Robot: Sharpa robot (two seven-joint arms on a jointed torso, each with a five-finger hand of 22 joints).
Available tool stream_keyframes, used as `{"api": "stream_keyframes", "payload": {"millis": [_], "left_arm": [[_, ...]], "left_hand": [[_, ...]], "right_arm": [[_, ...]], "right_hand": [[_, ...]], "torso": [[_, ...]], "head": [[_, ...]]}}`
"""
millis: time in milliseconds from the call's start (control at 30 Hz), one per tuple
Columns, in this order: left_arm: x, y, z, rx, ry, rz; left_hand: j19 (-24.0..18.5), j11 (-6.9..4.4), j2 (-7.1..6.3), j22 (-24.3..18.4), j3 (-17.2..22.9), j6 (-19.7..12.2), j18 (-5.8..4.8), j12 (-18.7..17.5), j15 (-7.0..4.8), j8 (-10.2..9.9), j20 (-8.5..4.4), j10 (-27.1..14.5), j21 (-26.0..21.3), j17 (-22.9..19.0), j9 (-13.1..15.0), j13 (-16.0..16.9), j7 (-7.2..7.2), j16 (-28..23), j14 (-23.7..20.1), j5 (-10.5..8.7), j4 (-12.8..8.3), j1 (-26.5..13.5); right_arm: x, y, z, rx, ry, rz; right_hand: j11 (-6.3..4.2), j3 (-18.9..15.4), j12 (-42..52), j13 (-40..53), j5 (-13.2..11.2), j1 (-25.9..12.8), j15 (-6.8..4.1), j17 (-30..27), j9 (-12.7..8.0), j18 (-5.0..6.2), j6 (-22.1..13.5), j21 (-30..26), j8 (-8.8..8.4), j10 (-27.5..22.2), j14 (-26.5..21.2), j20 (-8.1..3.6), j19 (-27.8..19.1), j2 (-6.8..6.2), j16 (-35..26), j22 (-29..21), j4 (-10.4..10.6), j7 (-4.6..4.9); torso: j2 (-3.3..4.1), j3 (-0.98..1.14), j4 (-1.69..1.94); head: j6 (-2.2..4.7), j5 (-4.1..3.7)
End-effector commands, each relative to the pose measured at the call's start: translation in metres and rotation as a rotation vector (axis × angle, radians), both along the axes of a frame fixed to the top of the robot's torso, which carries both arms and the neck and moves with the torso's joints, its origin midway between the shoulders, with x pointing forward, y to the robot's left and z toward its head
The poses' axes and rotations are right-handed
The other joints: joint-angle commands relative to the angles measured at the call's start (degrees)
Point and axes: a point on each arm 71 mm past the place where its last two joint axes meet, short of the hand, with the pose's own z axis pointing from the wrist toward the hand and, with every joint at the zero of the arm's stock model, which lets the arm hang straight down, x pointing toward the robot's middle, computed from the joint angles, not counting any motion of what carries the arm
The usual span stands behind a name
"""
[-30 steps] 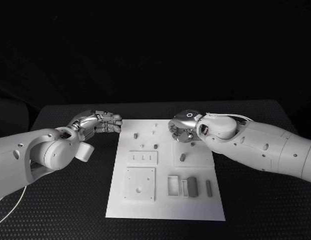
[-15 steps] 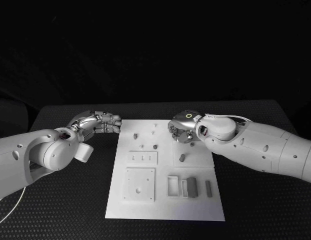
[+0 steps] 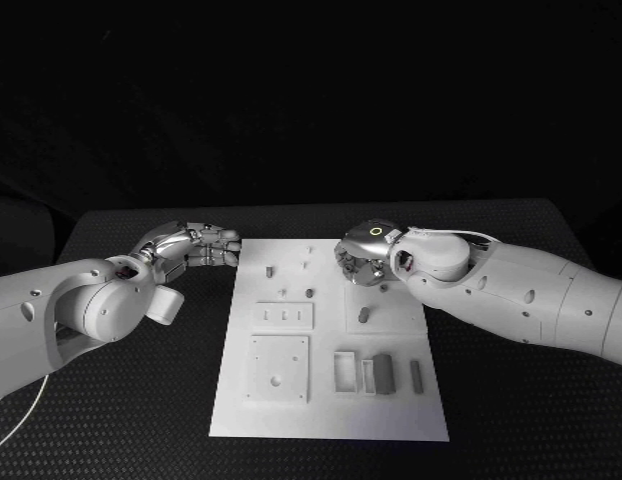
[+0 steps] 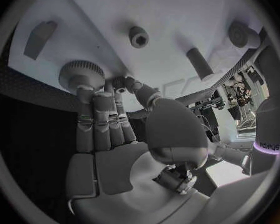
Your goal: Assemble the parts on the task board
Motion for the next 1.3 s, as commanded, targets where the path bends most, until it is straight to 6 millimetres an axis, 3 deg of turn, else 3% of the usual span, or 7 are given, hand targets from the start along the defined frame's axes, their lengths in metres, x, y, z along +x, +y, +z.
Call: {"api": "stream_keyframes", "payload": {"millis": [33, 267, 467, 800, 1100, 1300], "left_arm": [[0.000, -0.002, 0.001, -0.012, -0.001, -0.015], [0.000, -0.002, 0.001, -0.012, 0.000, -0.015], [0.000, -0.002, 0.001, -0.012, 0.000, -0.015], [-0.001, -0.002, 0.001, -0.011, 0.005, -0.016], [0.001, -0.003, 0.000, -0.011, 0.005, -0.016], [0.001, -0.004, 0.000, -0.011, 0.003, -0.016]], "left_hand": [[0.0, 0.06, 0.34, -0.1, -0.4, 0.5, -0.65, -0.4, 0.03, -0.2, -0.24, -0.1, -0.4, 0.1, -0.1, 0.1, 0.11, -0.4, 0.4, 0.17, -0.1, 0.4], [0.0, 0.06, 0.34, -0.1, -0.4, 0.5, -0.66, -0.4, 0.03, -0.3, -0.25, -0.1, -0.4, 0.1, -0.1, 0.1, 0.11, -0.4, 0.4, 0.16, -0.1, 0.4], [0.0, 0.06, 0.31, -0.1, -0.5, 0.5, -0.67, -0.4, 0.03, -0.3, -0.25, -0.1, -0.4, 0.1, -0.1, 0.1, 0.12, -0.4, 0.4, 0.16, -0.1, 0.3], [0.1, 0.06, 0.29, -0.1, -0.5, 0.4, -0.68, -0.4, 0.02, -0.3, -0.27, -0.1, -0.5, 0.1, -0.1, 0.1, 0.13, -0.5, 0.4, 0.16, -0.1, 0.3], [0.1, 0.07, 0.24, -0.2, -0.6, 0.4, -0.70, -0.5, 0.02, -0.4, -0.28, -0.1, -0.5, 0.2, -0.2, 0.1, 0.15, -0.5, 0.4, 0.16, -0.1, 0.3], [0.1, 0.08, 0.25, -0.2, -0.6, 0.3, -0.71, -0.5, 0.01, -0.4, -0.29, -0.2, -0.6, 0.2, -0.2, 0.1, 0.17, -0.5, 0.4, 0.17, -0.1, 0.3]], "right_arm": [[-0.002, 0.002, -0.004, -0.018, -0.004, 0.007], [-0.002, 0.003, -0.003, -0.003, -0.021, 0.011], [-0.003, 0.005, -0.002, 0.001, -0.023, 0.013], [-0.007, 0.007, 0.000, 0.014, -0.016, 0.014], [-0.004, 0.018, 0.015, 0.032, -0.060, 0.012], [0.000, 0.029, 0.020, 0.033, -0.088, 0.008]], "right_hand": [[-0.12, 0.3, 0.1, 0.5, -0.2, 0.6, -0.59, -0.1, 0.3, 3.97, 0.2, 0.4, 0.22, 0.5, -0.1, -0.36, 0.2, 0.75, 0.5, 1.3, -0.1, -0.31], [-0.66, 0.5, 0.4, 2.1, -0.2, 1.5, -1.11, -0.3, 1.0, 3.97, 1.5, 1.1, 0.52, 1.6, 0.0, -0.44, 0.2, 3.19, 1.0, 1.3, -0.2, -0.79], [-0.83, 0.5, 0.4, 2.7, -0.2, 1.7, -1.26, -0.4, 1.3, 3.97, 1.9, 1.2, 0.55, 1.8, -0.1, -0.44, 0.1, 4.02, 1.1, 1.3, -0.2, -0.92], [-0.87, 0.4, 0.4, 2.9, -0.2, 1.7, -1.30, -0.4, 1.3, 3.97, 2.0, 1.2, 0.49, 1.9, -0.2, -0.44, 0.0, 3.92, 1.2, 1.3, -0.2, -0.94], [-0.90, 0.4, 0.4, 3.1, -0.2, 1.8, -1.33, -0.4, 1.4, 3.97, 2.0, 1.3, 0.43, 1.9, -0.2, -0.45, -0.1, 3.91, 1.2, 1.3, -0.2, -0.94], [-0.95, 0.3, 0.4, 3.3, -0.2, 1.8, -1.38, -0.5, 1.4, 3.97, 2.0, 1.4, 0.34, 2.1, -0.2, -0.46, -0.1, 3.77, 1.2, 1.3, -0.2, -0.95]], "torso": [[0.02, 0.03, 0.02], [0.04, -0.01, 0.02], [0.06, -0.01, 0.05], [0.04, -0.04, -0.01], [0.13, -0.07, -0.11], [0.06, -0.12, 0.08]], "head": [[-0.01, 0.00], [-0.01, -0.04], [0.03, -0.05], [0.09, 0.03], [0.41, -0.04], [0.60, 0.00]]}}
